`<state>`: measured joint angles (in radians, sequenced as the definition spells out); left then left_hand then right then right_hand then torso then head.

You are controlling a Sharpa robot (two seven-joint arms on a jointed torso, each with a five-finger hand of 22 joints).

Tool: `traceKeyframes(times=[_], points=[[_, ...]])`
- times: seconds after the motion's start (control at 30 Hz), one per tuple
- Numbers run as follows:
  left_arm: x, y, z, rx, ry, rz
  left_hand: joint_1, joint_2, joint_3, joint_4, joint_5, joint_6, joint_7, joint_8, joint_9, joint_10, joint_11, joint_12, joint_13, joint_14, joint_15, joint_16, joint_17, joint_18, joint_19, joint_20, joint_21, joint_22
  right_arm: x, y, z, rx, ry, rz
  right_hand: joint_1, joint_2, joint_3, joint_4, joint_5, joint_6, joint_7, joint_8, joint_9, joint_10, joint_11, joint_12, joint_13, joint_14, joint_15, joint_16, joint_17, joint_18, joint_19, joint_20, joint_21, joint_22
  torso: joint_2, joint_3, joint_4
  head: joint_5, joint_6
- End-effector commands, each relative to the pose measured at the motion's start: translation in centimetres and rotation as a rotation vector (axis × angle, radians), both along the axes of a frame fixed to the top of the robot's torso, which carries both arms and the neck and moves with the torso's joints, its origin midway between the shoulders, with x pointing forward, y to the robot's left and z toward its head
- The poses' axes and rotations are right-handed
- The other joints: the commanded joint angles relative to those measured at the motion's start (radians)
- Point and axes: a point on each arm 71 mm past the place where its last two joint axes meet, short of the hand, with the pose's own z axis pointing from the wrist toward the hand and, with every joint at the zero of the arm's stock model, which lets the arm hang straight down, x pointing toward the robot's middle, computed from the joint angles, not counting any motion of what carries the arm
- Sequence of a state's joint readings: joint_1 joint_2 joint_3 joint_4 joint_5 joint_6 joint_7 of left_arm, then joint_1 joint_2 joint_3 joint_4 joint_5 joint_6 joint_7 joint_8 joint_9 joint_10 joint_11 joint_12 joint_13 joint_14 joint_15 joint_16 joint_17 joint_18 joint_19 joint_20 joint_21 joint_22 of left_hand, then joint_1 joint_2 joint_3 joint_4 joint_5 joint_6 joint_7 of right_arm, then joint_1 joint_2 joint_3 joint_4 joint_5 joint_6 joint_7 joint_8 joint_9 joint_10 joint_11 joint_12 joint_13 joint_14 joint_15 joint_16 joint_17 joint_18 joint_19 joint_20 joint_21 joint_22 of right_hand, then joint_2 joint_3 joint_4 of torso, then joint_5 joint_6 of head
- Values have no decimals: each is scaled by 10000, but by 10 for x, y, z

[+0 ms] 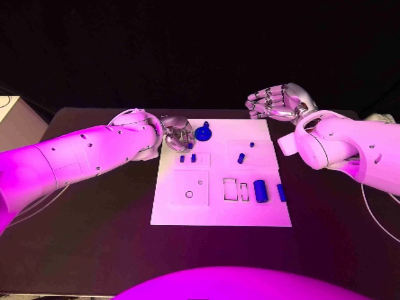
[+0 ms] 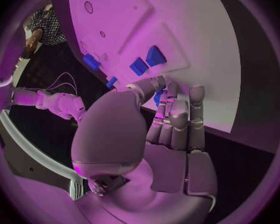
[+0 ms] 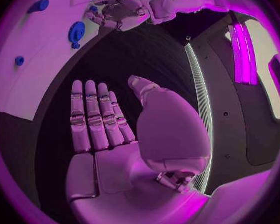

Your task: Assemble the parts on the task board

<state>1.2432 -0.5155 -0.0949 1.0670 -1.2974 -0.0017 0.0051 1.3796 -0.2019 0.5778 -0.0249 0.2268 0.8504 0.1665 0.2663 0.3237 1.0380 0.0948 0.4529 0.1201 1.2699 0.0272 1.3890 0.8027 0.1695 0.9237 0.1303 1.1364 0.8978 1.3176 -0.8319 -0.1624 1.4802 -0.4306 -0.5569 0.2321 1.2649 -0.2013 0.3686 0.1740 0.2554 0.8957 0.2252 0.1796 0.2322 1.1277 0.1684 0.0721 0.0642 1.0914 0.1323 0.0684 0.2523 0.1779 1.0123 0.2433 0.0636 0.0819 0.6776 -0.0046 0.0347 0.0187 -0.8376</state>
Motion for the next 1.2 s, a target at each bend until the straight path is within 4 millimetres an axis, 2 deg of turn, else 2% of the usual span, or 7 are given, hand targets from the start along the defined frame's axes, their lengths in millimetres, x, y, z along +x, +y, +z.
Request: traceKeyframes(times=[0.03,0.47,0.6,0.73,0.87,1.03,1.2], points=[[0,-1,1,-43,-42,51,-77,2,-83,-4,-8,-76,-24,-65,-13,-70,-23,-59,9,-58,-7,-43,-19,-1,-69,0,-36,-14,0,1,0,-36,-41,153,11,80,0,-46,42,14,68,-74,-15,-83,20,-43,-10,-63,2,-14,-15,63,-70,9,27,-14,5,-2,-3,-3,-6],[0,4,1,-52,-19,214,-86,28,-78,9,-5,-104,-17,-81,-12,-58,-25,-45,22,-65,-7,-41,-28,-1,-63,4,-39,-12,0,1,-2,-97,107,180,11,83,-50,-65,41,-51,110,-141,-41,-294,77,-87,-18,-100,37,-7,-98,63,-104,37,30,-83,5,4,-5,-10,-1],[0,8,2,-61,-3,305,-81,34,-73,8,-3,-109,-19,-83,-12,-58,-26,-43,25,-89,-7,-54,-83,9,-100,5,-65,-51,0,1,-4,-572,305,381,475,186,123,-426,-152,-60,43,-194,-63,-566,24,-60,-10,444,-110,317,-55,82,298,-98,214,-71,-1,6,-13,-12,15],[0,18,5,-249,-18,490,-75,37,-67,-2,4,-96,-15,-76,4,-144,-5,-65,34,-247,3,-145,-390,49,-262,11,-186,-218,3,-2,-7,-1694,196,765,997,220,546,-890,-353,53,-68,-177,-64,-485,-102,55,1,997,-323,649,91,82,843,-340,487,7,-14,7,-15,-52,50],[0,33,15,-1087,-394,750,-23,94,9,-49,27,2,64,-33,64,-434,112,-99,61,-824,84,-540,-1387,137,-668,57,-499,-614,7,-8,-9,-3580,-324,1285,1449,185,865,-1647,-522,593,-353,34,-5,135,-447,349,4,2522,-936,1596,728,25,2311,-1093,1632,575,-24,6,3,-244,164],[-3,53,35,-3458,-731,1363,-172,197,16,88,-4,157,138,16,136,-728,223,-2,109,-1797,181,-1459,-3188,146,-757,148,-704,-742,12,-14,-9,-6045,-1457,1703,1366,185,790,-2121,-547,1115,-624,111,-17,794,-757,365,27,3885,-1348,3043,1919,-20,3070,-1701,3300,1679,-32,5,11,-533,276],[-15,68,51,-6428,31,1676,-230,322,-31,213,-24,145,212,-18,170,-873,273,111,134,-1996,225,-1948,-3453,142,-865,192,-1018,-938,14,-15,-14,-8048,-1900,2102,844,2,1394,-2237,-696,1222,-707,-45,-36,1023,-845,52,50,4086,-1453,5380,3788,-53,3135,-1803,4859,2888,-2,-1,-17,-720,391]])
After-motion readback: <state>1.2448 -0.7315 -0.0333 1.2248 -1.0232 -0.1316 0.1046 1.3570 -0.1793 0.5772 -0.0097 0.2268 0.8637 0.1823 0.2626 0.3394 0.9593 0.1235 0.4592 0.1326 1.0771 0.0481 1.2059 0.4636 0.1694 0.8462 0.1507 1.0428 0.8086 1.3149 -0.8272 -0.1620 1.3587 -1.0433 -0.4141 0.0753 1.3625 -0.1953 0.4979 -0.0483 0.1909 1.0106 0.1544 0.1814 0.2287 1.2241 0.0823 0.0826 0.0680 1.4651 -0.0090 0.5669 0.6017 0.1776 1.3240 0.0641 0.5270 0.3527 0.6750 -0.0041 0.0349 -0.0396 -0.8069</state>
